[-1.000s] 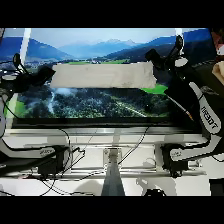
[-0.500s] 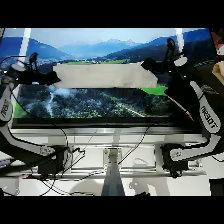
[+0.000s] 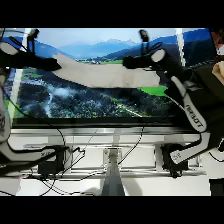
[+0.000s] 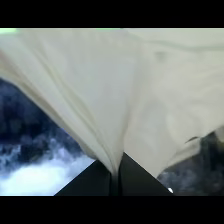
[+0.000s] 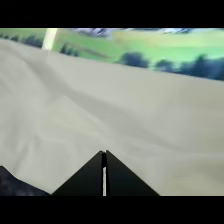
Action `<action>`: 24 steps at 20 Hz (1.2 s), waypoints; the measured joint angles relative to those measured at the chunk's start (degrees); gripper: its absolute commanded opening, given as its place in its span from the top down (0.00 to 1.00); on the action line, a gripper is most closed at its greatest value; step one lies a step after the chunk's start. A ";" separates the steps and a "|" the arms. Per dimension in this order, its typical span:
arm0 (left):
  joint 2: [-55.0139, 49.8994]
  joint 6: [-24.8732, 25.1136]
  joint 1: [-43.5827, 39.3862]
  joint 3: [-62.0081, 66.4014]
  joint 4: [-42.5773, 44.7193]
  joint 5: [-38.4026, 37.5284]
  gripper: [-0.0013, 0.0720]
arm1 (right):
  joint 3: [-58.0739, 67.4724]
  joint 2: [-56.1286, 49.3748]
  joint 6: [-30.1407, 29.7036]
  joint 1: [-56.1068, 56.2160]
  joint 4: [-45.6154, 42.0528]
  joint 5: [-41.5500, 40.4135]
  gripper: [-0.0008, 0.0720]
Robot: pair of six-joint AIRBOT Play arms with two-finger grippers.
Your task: Fold the clothes and pants, and hang the long-sleeved shirts on hangers.
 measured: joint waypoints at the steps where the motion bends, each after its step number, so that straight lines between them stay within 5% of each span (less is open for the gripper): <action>1: 2.80 -0.31 -0.09 0.15 0.00 -0.87 0.97 | 1.95 -1.88 1.07 2.19 -0.13 0.48 0.97; 6: 13.79 -1.40 -0.20 0.44 -3.06 -2.64 0.97 | 13.97 -11.80 8.17 14.95 -0.11 2.56 0.97; 12: 14.21 -1.68 -2.14 0.46 -6.62 -2.67 0.97 | 24.48 -15.17 10.78 22.80 -6.19 3.06 0.97; 16: 8.33 -1.70 -8.81 0.46 -11.98 0.96 0.97 | 26.62 -12.68 11.15 16.26 -19.32 12.48 0.97; 20: -1.03 -1.22 -22.25 0.46 -15.87 13.84 0.96 | 27.21 -9.29 11.19 1.90 -29.40 24.61 0.97; 21: -3.61 -1.11 -26.16 0.46 -16.33 18.27 0.78 | 27.28 -8.63 11.19 -2.43 -30.12 27.45 0.97; 22: -5.81 -1.07 -29.64 0.44 -16.79 22.73 0.38 | 27.23 -8.24 10.86 -6.21 -30.12 30.01 0.90; 23: -7.91 -0.92 -33.16 0.44 -17.20 27.76 0.13 | 26.91 -8.02 10.03 -10.08 -29.20 32.81 0.54; 24: -9.66 -0.94 -36.06 0.44 -17.40 32.09 0.12 | 26.47 -7.89 9.29 -13.53 -27.67 34.80 0.26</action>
